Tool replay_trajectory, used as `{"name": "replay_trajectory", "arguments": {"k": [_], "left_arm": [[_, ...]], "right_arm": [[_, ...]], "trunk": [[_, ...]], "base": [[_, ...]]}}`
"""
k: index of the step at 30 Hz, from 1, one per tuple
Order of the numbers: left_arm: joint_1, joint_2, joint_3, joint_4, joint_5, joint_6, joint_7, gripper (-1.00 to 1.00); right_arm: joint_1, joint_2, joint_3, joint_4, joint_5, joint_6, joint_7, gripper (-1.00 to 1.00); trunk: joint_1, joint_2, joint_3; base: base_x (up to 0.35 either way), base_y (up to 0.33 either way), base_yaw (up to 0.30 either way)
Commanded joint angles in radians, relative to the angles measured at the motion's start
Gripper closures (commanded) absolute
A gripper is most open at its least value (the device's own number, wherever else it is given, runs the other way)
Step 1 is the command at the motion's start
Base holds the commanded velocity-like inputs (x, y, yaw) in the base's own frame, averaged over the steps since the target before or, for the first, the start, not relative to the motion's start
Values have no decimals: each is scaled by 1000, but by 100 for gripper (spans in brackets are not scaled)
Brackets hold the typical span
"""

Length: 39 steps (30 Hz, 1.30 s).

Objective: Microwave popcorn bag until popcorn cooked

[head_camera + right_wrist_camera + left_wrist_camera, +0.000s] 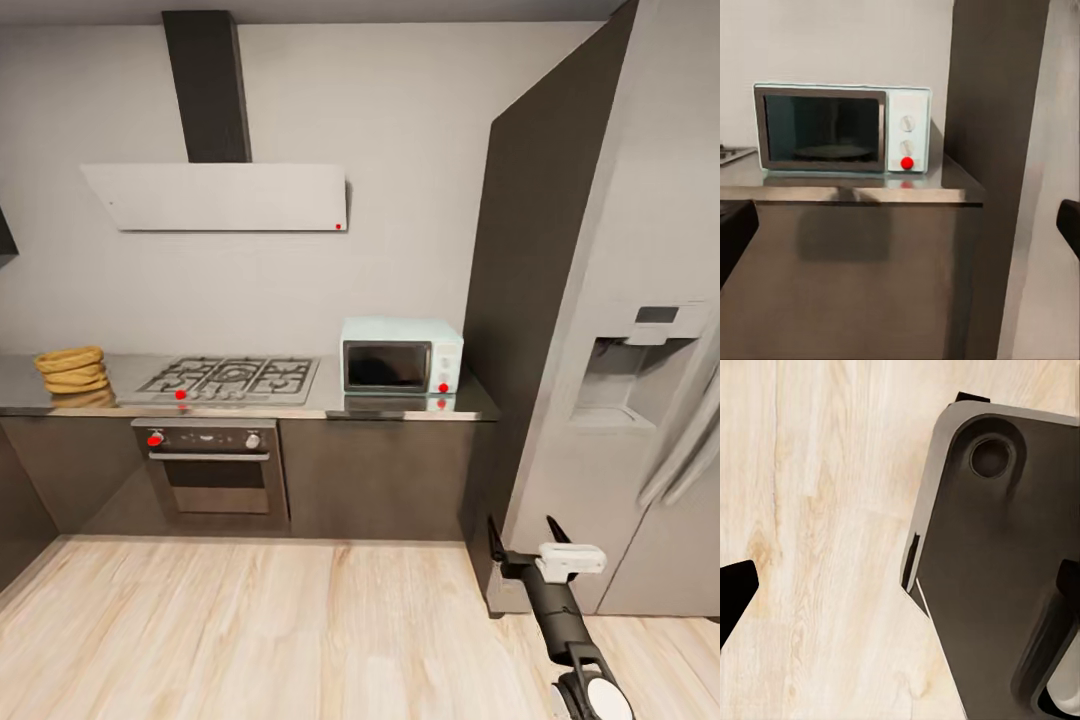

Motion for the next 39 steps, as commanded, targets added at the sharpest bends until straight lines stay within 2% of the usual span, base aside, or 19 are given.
{"name": "replay_trajectory", "arguments": {"k": [1, 39], "left_arm": [[0, 0, 5, -3, 0, 7, 0, -100], [0, -2, 3, 0, 0, 7, -8, -100]], "right_arm": [[-2, 0, 1, -4, 0, -2, -2, -100], [-3, -1, 3, -5, -1, -10, 0, -100]], "trunk": [[1, -1, -2], [1, -1, -2]], "base": [[342, 0, 0], [338, 14, 0]]}}
